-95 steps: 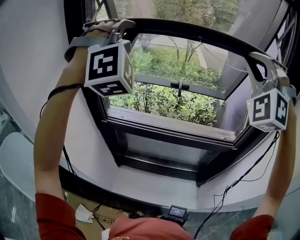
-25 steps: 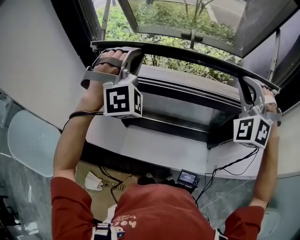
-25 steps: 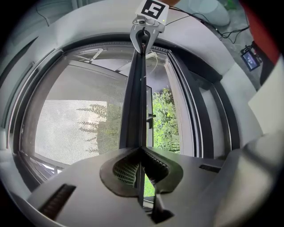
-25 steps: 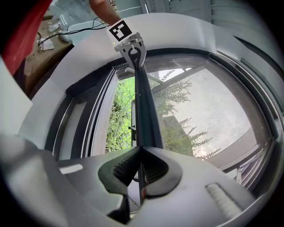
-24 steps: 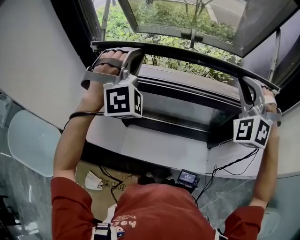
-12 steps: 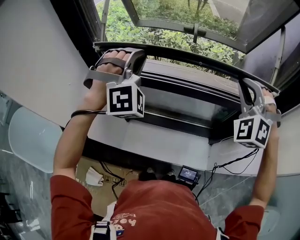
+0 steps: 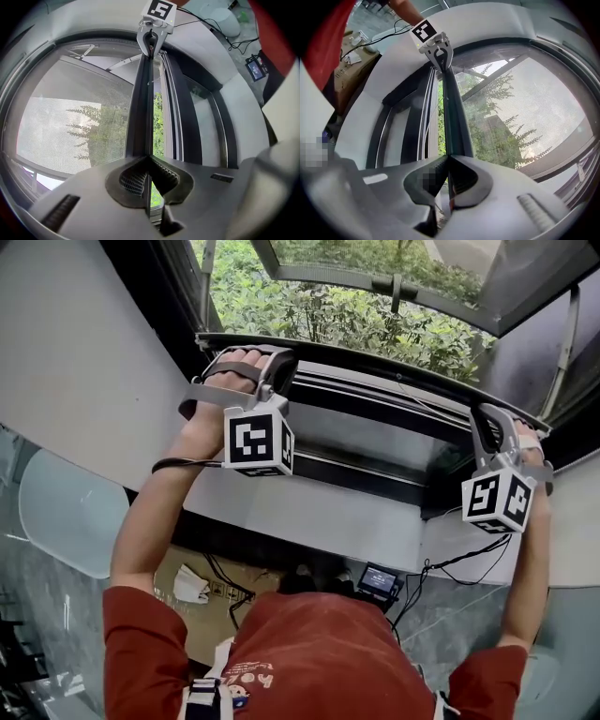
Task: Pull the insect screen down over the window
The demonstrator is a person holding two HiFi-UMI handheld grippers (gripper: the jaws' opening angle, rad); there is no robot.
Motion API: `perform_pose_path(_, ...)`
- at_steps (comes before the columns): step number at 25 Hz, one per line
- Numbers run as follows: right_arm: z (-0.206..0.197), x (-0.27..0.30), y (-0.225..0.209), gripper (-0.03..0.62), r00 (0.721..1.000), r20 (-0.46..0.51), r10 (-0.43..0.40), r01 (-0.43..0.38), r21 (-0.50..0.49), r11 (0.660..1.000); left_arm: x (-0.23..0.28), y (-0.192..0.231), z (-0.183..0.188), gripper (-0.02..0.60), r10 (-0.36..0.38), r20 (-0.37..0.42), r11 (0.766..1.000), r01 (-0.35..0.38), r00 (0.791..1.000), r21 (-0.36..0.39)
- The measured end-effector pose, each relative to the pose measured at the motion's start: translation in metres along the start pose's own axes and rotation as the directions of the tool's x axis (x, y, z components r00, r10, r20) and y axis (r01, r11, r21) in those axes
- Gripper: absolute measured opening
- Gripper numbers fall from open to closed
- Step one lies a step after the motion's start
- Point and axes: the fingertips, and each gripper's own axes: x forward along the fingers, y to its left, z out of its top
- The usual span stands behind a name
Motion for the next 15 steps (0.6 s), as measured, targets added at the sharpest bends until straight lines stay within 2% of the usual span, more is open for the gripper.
perform_pose_path(6, -0.004, 0.004, 0.012, 0.026, 0.999, -0.015, 0.042, -0.041, 0.012, 0.999, 0.003, -0.012, 0.001, 0.018, -0.028, 0.002, 1.0, 0.028, 1.0, -0.002)
perform_pose_path(12, -0.011, 0.014, 0.043, 0.025, 0.993, -0.03, 0.115, -0.115, 0.024, 0.993, 0.011, -0.046, -0.003, 0.018, -0.113, 0.001, 0.994, 0.113, 0.994, -0.004)
perform_pose_path(15, -0.012, 0.016, 0.052, 0.026, 0.99, -0.031, 0.136, -0.134, 0.045, 0.99, 0.013, -0.056, -0.003, 0.018, -0.132, 0.002, 0.991, 0.132, 0.991, -0.014)
